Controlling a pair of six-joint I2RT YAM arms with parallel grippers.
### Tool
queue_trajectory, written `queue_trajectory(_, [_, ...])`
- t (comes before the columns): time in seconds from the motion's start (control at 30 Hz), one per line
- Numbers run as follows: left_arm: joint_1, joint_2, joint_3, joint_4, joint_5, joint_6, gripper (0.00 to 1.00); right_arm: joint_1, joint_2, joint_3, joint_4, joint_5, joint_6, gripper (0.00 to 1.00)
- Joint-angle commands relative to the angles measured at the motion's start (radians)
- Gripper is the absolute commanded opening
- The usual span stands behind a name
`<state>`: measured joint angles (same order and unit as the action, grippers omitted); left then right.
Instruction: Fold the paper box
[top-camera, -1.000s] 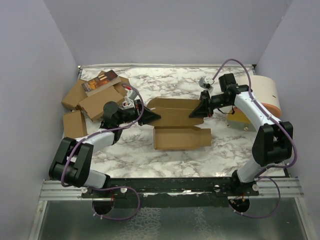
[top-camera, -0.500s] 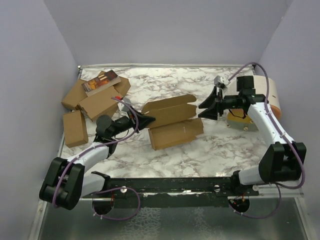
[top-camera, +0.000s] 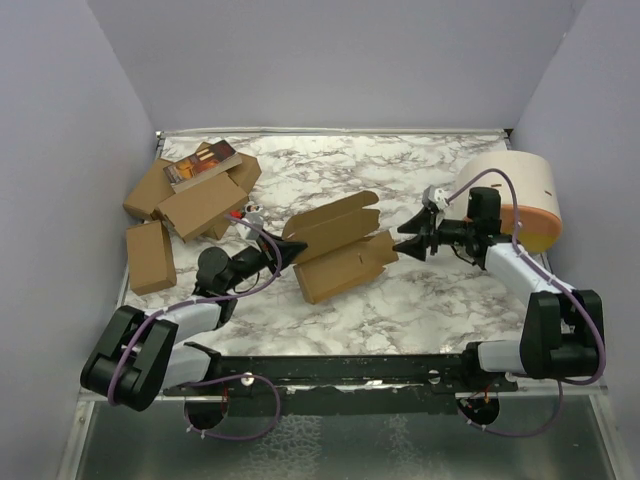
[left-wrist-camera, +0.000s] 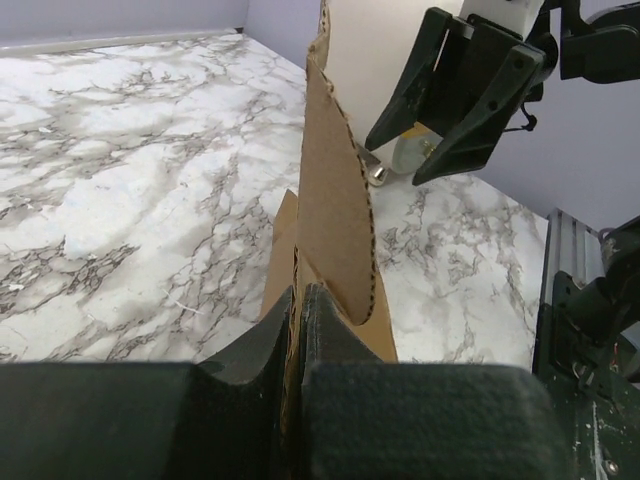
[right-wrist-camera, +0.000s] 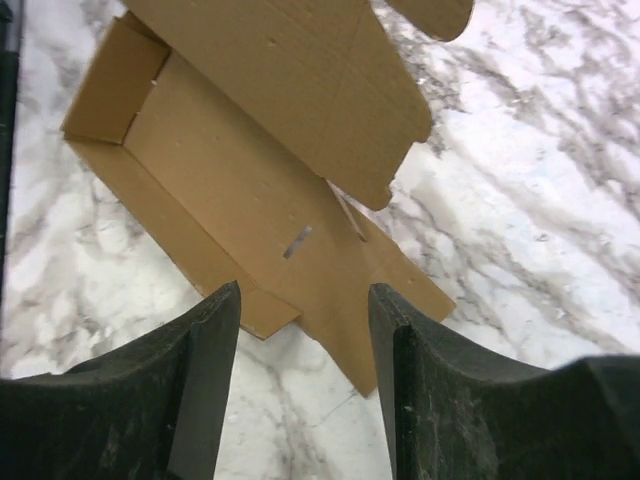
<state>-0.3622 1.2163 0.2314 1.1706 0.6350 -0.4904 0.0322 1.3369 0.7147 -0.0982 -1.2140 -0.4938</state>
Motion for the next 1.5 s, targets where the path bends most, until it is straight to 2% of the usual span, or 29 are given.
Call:
queue_trajectory(0.0, [-0.004, 0.017, -0.006, 0.099, -0.04, 0.009, 0.0, 0.053, 0.013, -0.007, 0.228, 0.214, -0.077, 0.43])
queue_trajectory(0.07, [-0.003, 0.018, -0.006, 0.099, -0.044, 0.008, 0.0, 0.096, 0.038, 0.002, 0.263, 0.335, -0.077, 0.22])
queue_trajectory(0.2, [-0.003, 0.025, -0.012, 0.113, -0.048, -0.007, 0.0, 0.172, 0.108, 0.009, 0.335, 0.474, -0.092, 0.02])
queue_trajectory(0.33, [-0.003, 0.03, -0.017, 0.12, -0.057, -0.026, 0.0, 0.219, 0.156, 0.006, 0.393, 0.594, -0.104, 0.01])
queue_trajectory(0.53, [-0.003, 0.067, -0.013, 0.152, -0.048, -0.053, 0.0, 0.232, 0.2, 0.007, 0.469, 0.636, -0.094, 0.01])
queue_trajectory(1.1, [-0.002, 0.127, -0.017, 0.221, -0.056, -0.096, 0.0, 0.266, 0.179, -0.005, 0.342, 0.36, -0.166, 0.01])
queue_trajectory(1.47, [-0.001, 0.149, -0.018, 0.242, -0.057, -0.103, 0.0, 0.299, 0.175, 0.001, 0.285, 0.309, -0.193, 0.01])
